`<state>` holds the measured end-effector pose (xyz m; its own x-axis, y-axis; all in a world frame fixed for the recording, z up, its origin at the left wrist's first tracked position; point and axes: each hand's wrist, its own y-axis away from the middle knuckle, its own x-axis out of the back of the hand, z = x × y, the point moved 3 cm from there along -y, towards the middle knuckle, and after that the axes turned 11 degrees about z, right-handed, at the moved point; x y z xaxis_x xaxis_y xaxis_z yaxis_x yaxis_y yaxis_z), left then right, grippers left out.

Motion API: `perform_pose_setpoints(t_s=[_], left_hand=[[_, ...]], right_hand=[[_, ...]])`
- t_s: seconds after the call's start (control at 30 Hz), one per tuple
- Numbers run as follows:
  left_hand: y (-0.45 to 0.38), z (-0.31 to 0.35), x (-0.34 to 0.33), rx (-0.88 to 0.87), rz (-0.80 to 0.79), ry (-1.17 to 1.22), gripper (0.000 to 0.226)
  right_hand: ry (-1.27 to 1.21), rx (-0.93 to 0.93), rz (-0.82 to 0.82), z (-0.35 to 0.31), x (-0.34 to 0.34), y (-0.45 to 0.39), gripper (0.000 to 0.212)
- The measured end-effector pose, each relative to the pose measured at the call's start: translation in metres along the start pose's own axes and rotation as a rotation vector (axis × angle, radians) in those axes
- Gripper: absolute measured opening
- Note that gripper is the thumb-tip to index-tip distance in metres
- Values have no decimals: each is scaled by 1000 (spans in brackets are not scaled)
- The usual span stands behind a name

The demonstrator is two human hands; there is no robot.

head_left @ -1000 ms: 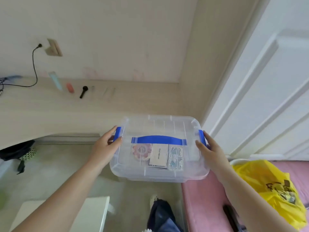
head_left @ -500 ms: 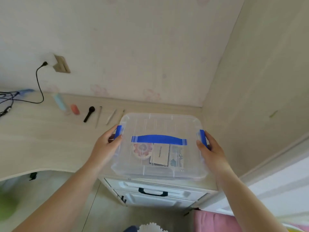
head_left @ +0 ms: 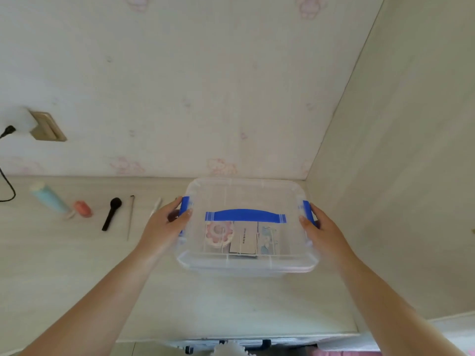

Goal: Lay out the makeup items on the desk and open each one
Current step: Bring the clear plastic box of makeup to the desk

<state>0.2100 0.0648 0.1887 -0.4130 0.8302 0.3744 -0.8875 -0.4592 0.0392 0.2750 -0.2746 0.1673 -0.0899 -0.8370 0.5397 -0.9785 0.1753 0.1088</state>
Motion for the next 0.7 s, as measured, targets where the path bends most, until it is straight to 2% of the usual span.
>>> perform_pose_setpoints(t_s=[0.3,0.47,0.6,0.7], left_hand=[[-24,-1,-3,28,28,44,33],[-26,-3,-8,66,75,67,43],[-28,-8,-12,83,84,69,21],[-28,-13,-14,102,88,52,29]], right_hand=[[60,-6,35,-13,-13,-19,41],[52,-32,34,-14,-16,-24,39],[40,-37,42,-13,-17,-25,38],[32,-52,41,-14,-17,-26,36]])
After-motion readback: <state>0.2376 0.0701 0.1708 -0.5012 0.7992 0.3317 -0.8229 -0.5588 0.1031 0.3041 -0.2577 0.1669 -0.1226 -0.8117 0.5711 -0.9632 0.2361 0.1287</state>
